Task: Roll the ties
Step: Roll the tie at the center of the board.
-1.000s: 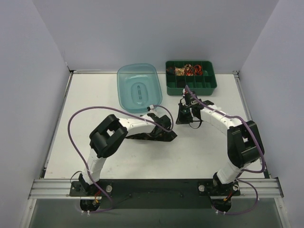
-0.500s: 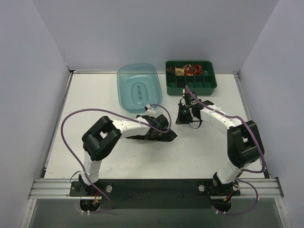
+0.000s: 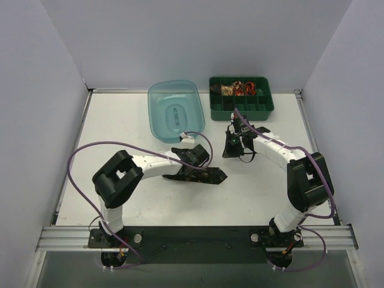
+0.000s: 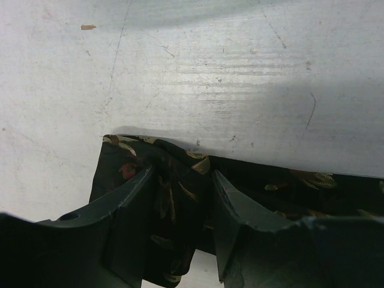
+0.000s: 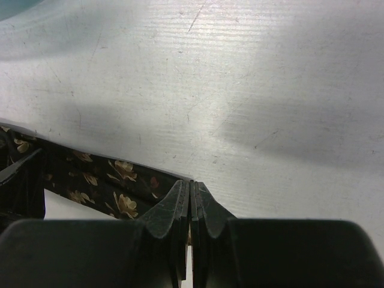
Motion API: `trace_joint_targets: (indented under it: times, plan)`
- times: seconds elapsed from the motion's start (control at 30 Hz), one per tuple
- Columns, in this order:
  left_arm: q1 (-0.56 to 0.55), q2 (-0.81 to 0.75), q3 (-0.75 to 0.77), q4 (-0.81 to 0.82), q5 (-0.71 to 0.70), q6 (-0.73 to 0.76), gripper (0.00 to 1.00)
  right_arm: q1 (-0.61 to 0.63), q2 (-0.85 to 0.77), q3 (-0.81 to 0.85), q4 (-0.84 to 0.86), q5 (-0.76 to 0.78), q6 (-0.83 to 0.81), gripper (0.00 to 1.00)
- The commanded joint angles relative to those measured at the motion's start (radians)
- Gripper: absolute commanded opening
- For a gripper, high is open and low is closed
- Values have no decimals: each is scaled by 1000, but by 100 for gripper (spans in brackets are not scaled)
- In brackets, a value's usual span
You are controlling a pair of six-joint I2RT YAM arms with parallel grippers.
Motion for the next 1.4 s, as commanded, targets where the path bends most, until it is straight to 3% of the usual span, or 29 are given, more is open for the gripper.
trace_joint_targets:
  times: [0.0,0.27,0.4,0.67,0.83,1.07,1.27,1.37]
  plan:
    - [-9,-29,-26,32,106,-68,50,10,-34,27,-35,12,-6,3]
    - [-9,-121,-31,3,17,-75,52,39,-38,44,-38,12,-9,3]
    - [-9,-202,-32,-2,-20,-61,62,59,-38,58,-39,12,-12,3]
    - [-4,-389,-74,11,-37,-32,69,128,-32,103,-39,8,-22,4]
    - [48,-519,-173,50,61,-19,73,213,-3,165,-27,-12,-33,4]
    - [304,-735,-408,195,403,10,74,343,74,288,4,-64,-41,4]
    - [416,-789,-523,265,578,44,74,434,204,422,-18,-95,-42,3]
    - [423,-809,-554,265,590,42,66,458,252,464,-27,-110,-41,3]
